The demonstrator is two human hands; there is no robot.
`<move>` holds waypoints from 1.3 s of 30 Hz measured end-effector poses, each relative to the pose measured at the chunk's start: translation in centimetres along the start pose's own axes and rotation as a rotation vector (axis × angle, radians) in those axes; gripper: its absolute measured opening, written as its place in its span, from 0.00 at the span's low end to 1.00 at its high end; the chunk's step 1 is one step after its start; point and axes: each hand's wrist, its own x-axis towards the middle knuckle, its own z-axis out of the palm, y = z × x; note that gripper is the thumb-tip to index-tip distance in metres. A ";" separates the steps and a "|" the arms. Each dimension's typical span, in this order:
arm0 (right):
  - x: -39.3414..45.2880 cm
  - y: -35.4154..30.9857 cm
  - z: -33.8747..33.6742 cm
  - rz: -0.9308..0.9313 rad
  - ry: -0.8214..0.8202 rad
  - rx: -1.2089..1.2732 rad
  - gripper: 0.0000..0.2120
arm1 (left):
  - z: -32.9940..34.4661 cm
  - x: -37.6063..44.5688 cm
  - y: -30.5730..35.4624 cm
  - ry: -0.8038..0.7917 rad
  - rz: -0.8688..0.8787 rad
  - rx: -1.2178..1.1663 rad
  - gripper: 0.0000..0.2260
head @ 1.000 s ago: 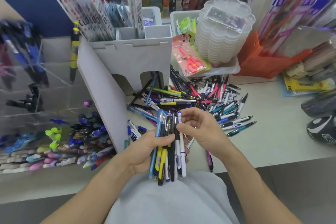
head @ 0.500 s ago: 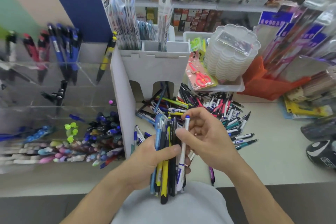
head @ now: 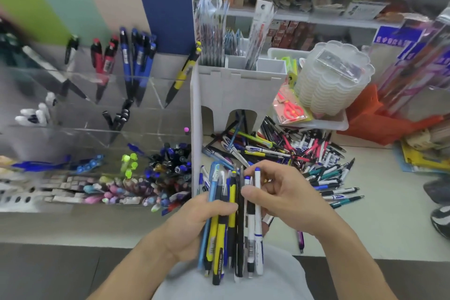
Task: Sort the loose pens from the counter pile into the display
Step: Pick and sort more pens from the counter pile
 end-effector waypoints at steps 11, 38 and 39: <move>0.5 -2.3 0.7 0.011 0.038 0.126 0.03 | -2.4 -0.4 -0.1 0.140 0.097 0.306 0.29; -1.9 3.3 7.1 -0.191 0.614 0.205 0.10 | -0.5 1.2 0.5 0.202 0.236 -0.052 0.22; -1.8 3.6 7.4 -0.169 0.634 0.211 0.10 | -0.4 1.3 0.3 0.223 0.241 -0.052 0.20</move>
